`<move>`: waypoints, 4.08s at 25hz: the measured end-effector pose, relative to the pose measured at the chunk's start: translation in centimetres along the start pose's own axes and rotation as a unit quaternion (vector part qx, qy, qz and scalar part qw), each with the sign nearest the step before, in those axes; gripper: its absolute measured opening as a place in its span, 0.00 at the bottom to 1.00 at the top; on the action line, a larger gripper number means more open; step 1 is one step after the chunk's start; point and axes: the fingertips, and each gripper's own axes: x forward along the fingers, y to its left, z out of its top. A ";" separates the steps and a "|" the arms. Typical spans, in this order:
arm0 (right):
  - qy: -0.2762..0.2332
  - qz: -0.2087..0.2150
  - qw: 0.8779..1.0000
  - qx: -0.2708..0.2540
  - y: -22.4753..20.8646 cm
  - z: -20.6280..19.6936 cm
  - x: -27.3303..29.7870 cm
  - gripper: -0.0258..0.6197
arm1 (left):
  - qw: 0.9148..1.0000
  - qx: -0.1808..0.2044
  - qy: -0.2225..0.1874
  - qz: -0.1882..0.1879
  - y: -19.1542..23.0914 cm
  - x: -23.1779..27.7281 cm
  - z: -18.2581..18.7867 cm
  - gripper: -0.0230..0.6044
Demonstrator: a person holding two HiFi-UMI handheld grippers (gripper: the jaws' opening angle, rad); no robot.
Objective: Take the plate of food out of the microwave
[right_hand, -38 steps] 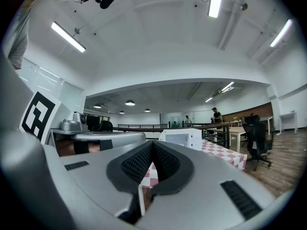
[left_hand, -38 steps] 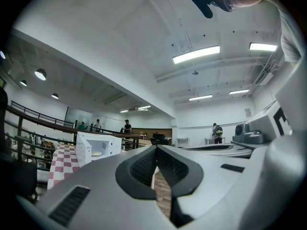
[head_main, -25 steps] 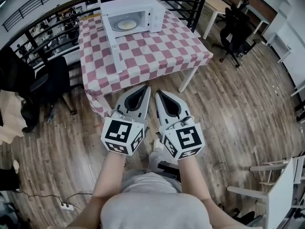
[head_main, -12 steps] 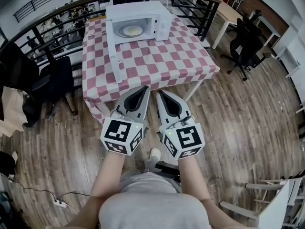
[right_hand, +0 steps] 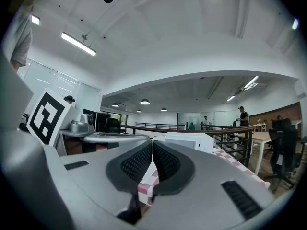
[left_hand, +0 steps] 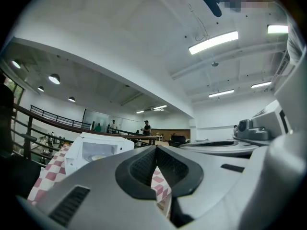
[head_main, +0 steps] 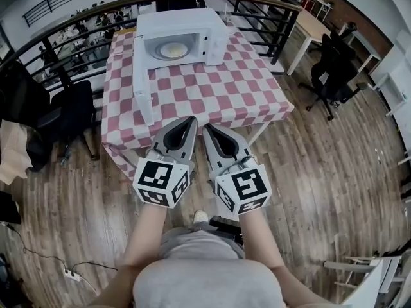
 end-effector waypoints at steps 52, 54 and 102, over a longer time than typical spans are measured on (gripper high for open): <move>0.026 0.062 0.998 0.014 -18.8 -5.5 21.7 0.08 | 0.999 -0.006 0.015 0.029 13.2 25.3 -4.0 0.04; 0.024 0.064 0.998 0.015 -19.5 -5.6 23.2 0.08 | 0.999 -0.008 0.017 0.036 14.6 26.2 -4.1 0.04; 0.062 0.157 0.985 0.033 -26.7 -12.2 40.5 0.08 | 0.956 -0.204 0.052 0.205 32.8 37.5 -14.2 0.46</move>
